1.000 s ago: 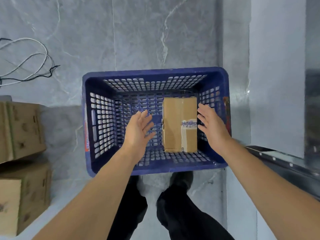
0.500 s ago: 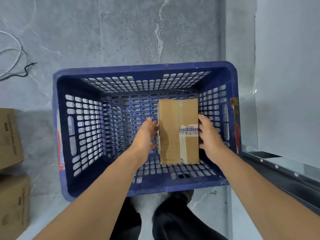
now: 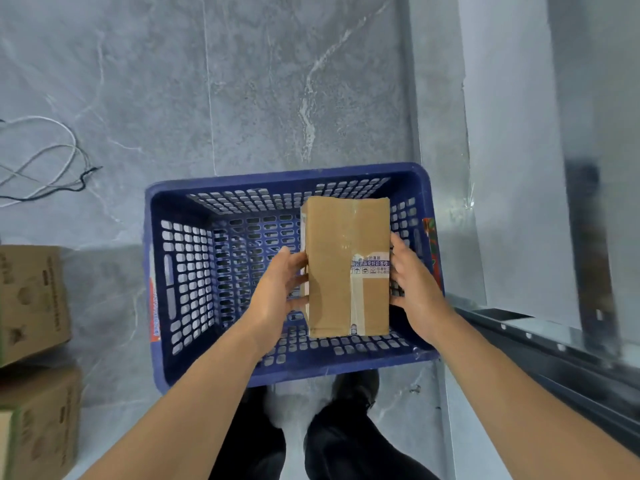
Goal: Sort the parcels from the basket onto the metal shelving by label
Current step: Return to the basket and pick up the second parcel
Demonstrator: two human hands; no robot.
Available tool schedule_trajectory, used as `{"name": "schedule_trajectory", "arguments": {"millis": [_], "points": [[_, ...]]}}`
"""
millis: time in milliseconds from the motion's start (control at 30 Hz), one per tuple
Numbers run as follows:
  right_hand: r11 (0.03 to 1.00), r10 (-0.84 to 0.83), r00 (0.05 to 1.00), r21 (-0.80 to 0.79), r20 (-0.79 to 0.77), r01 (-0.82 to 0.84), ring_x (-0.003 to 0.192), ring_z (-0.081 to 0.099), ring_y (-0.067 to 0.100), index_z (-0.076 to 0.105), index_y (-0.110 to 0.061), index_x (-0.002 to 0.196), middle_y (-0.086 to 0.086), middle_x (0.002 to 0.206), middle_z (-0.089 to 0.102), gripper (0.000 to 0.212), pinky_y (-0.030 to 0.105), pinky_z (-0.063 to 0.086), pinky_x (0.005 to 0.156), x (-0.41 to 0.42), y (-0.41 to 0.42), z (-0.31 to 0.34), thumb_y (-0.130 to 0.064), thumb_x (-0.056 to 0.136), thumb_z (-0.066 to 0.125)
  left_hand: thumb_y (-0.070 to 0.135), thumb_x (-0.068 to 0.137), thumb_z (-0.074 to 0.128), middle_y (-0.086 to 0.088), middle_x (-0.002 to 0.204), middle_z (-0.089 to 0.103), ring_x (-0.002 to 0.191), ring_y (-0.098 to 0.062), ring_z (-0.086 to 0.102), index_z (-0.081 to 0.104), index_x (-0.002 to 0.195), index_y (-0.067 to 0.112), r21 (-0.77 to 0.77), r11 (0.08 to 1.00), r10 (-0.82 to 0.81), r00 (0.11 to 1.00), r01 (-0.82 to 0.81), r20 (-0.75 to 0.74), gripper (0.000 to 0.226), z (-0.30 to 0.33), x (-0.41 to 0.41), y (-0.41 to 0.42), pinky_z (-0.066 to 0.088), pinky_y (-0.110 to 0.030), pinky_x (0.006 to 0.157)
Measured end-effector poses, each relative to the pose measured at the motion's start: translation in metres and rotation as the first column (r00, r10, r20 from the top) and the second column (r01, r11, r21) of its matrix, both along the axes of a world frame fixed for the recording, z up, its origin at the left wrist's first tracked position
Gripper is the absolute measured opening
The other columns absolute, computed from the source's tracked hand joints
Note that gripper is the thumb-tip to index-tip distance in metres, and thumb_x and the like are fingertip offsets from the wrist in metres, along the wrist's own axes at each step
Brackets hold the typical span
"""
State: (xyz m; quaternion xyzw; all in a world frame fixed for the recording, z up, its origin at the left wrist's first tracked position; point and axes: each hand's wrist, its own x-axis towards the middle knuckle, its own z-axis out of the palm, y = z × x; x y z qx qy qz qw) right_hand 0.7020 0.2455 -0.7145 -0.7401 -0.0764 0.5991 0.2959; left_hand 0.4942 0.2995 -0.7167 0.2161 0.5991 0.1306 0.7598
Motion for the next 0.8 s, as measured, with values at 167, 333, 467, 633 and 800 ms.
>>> {"name": "schedule_trajectory", "arguments": {"millis": [167,333,467,633,800], "points": [[0.993,-0.036,0.999,0.111,0.024,0.033,0.112,0.067,0.014,0.049,-0.058,0.132,-0.012,0.117,0.076,0.035,0.041,0.051,0.084,-0.017,0.011,0.104,-0.034,0.11,0.036,0.041,0.11,0.027,0.005,0.134,0.069,0.124,-0.011,0.062,0.067,0.129,0.031,0.159,0.987,-0.012,1.0,0.015,-0.022,0.045,0.111,-0.024,0.0,0.05,-0.03,0.099],[0.967,-0.053,0.998,0.253,0.037,0.042,0.105,0.065,0.015,0.056,-0.047,0.121,-0.004,0.122,0.069,0.029,0.039,0.049,0.076,-0.041,0.012,0.224,-0.027,0.11,0.038,0.06,0.084,0.058,0.021,0.129,0.072,0.121,0.007,0.062,0.07,0.126,0.043,0.322,0.946,-0.04,0.998,0.026,0.039,0.047,0.252,-0.048,0.004,0.047,-0.014,0.095],[0.95,-0.077,0.997,0.304,0.021,0.067,0.113,0.069,0.016,0.065,-0.046,0.12,-0.004,0.125,0.074,0.03,0.045,0.054,0.084,-0.06,0.003,0.299,-0.039,0.11,0.038,0.045,0.105,0.044,0.026,0.147,0.055,0.12,0.028,0.046,0.06,0.141,0.037,0.478,0.872,-0.123,0.992,0.109,-0.003,0.04,0.335,-0.066,-0.003,0.038,0.007,0.085],[0.933,-0.057,0.998,0.356,0.009,0.05,0.116,0.068,0.016,0.071,-0.048,0.117,-0.005,0.124,0.076,0.036,0.044,0.053,0.085,-0.077,-0.011,0.378,-0.045,0.109,0.036,0.056,0.093,0.038,0.028,0.15,0.047,0.127,0.03,0.038,0.057,0.135,0.048,0.589,0.785,-0.167,0.981,0.192,-0.098,0.046,0.404,-0.084,-0.015,0.029,0.008,0.095],[0.909,-0.031,1.0,0.415,0.0,0.028,0.128,0.063,0.016,0.071,-0.052,0.121,-0.009,0.132,0.073,0.037,0.049,0.052,0.103,-0.075,-0.024,0.439,-0.05,0.108,0.037,0.06,0.099,0.04,0.021,0.149,0.054,0.141,0.002,0.045,0.059,0.135,0.055,0.62,0.76,-0.148,0.98,0.198,-0.131,0.041,0.447,-0.091,-0.033,0.032,-0.036,0.123]]}}
